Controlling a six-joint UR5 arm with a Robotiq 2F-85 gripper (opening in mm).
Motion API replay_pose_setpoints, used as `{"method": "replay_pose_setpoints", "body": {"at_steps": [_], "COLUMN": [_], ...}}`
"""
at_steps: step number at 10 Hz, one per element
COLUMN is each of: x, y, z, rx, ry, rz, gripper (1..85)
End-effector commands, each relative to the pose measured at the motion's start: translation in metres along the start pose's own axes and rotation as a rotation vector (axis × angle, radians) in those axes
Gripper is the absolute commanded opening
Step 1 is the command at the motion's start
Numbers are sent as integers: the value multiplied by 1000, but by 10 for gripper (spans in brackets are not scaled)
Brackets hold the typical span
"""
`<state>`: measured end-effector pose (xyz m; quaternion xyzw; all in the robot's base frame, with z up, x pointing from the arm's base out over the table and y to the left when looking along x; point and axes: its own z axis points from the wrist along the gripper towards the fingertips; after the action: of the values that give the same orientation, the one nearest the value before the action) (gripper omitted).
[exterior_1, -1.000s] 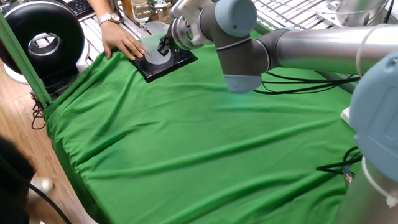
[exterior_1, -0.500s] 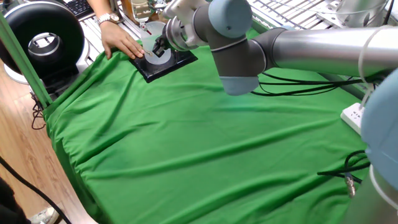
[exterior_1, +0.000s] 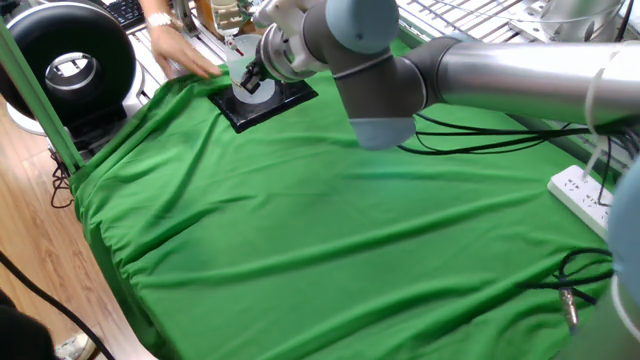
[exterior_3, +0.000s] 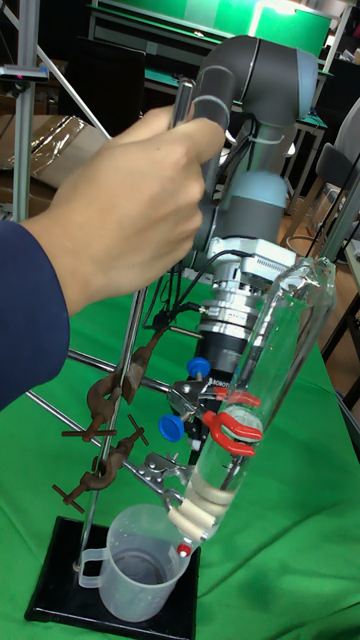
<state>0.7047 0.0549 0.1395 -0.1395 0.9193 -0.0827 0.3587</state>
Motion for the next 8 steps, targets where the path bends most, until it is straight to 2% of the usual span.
{"method": "replay_pose_setpoints", "body": {"at_steps": [1,3,5,7,8], "x": [25,42,63,67,65], "y": [10,9,17,8,-1], "z": [-23,-41,-62,-83,-89], "rx": [-5,-31,-120,-200,-192], "ry": [138,225,354,420,423], "rz": [97,143,221,249,282], "gripper": [13,13,13,13,13]}}
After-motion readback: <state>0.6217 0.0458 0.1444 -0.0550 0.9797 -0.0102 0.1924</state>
